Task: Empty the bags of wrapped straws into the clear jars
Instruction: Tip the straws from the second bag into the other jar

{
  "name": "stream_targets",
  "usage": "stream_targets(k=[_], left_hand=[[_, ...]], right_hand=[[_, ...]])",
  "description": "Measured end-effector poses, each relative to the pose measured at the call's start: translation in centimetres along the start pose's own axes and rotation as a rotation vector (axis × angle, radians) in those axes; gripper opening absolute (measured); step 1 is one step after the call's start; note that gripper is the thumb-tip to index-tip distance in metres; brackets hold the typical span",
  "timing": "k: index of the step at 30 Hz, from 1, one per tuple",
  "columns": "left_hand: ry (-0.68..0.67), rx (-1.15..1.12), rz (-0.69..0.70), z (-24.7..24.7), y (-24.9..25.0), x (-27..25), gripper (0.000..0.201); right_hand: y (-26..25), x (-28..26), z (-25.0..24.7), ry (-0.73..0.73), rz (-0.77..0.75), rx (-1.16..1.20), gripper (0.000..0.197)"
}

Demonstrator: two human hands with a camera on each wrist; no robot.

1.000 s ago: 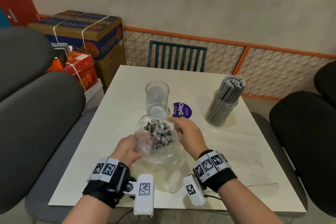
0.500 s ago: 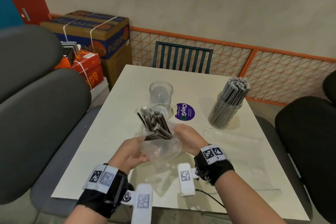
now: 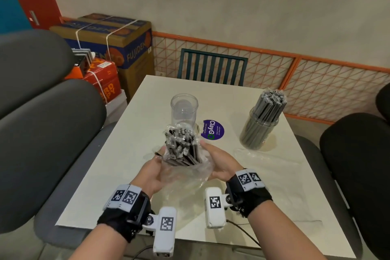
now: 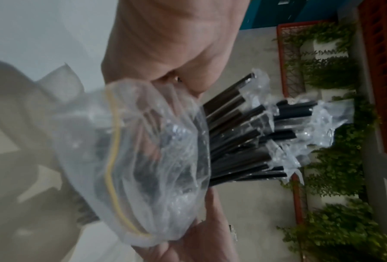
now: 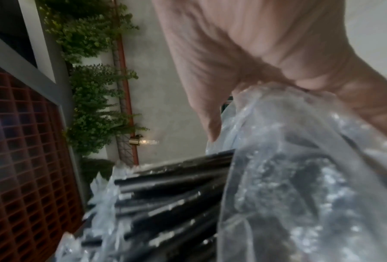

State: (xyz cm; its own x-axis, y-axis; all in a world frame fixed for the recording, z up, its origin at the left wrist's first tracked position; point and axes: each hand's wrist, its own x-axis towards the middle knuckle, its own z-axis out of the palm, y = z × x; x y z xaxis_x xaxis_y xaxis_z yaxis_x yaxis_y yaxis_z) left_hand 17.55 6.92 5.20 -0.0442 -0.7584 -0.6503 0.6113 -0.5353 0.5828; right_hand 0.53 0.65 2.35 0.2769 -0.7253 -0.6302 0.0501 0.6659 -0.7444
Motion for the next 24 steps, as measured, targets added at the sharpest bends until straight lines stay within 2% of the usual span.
stream_targets(k=[2,4,5,6,8,10,11,13,15,16,18,21,22,24], left_hand=[[0.08,0.015,0.012,-0.5,0.3,0.6,0.025],[0.094,0.057,0.018,-0.5,0.8,0.4,0.014],[0.06,0.063,0.028,-0.1,1.3,0.1,0.013],[0.008,0.077,0.032,0.5,1.8,-0.6,0.02],[-0.142,0.086,0.057,1.8,3.0,-2.0,0.035],[-0.262,0.099,0.115,3.6,3.9,-4.0,0.032],[-0.297,0.126,0.14,4.4,4.2,-4.9,0.033],[-0.319,0.18,0.209,5.8,4.9,-6.6,0.049],[-0.332,0.168,0.185,6.8,5.8,-6.9,0.06],[-0.334,0.167,0.165,6.9,6.3,-6.6,0.059],[-0.419,0.161,0.122,7.2,7.7,-5.9,0.055],[-0.478,0.295,0.108,7.3,9.6,-4.3,0.051],[-0.436,0.348,0.13,7.2,10.5,-3.5,0.049],[-0.413,0.449,0.243,7.4,12.1,-2.2,0.033]], right_hand=[[-0.3,-0.9,-0.1,0.066,-0.051,-0.016,0.044],[-1.1,-2.3,-0.3,0.126,-0.123,0.009,0.027],[-1.7,-3.0,-0.3,0.141,-0.176,0.0,0.019],[-2.6,-3.9,-0.2,0.145,-0.246,-0.027,0.013],[-4.4,-5.4,0.1,0.148,-0.426,-0.071,0.013],[-6.2,-6.6,0.6,0.122,-0.577,-0.13,0.014],[-7.0,-7.2,0.9,0.115,-0.63,-0.162,0.017],[-8.6,-8.0,1.4,0.096,-0.716,-0.231,0.029],[-9.8,-8.1,1.9,0.067,-0.759,-0.289,0.027],[-10.2,-8.0,2.2,0.056,-0.771,-0.309,0.029],[-11.2,-7.7,2.6,0.057,-0.781,-0.346,0.042],[-12.9,-6.8,3.1,0.084,-0.811,-0.457,0.043],[-13.6,-6.3,3.2,0.105,-0.806,-0.504,0.051],[-15.3,-5.4,3.4,0.183,-0.77,-0.602,0.087]])
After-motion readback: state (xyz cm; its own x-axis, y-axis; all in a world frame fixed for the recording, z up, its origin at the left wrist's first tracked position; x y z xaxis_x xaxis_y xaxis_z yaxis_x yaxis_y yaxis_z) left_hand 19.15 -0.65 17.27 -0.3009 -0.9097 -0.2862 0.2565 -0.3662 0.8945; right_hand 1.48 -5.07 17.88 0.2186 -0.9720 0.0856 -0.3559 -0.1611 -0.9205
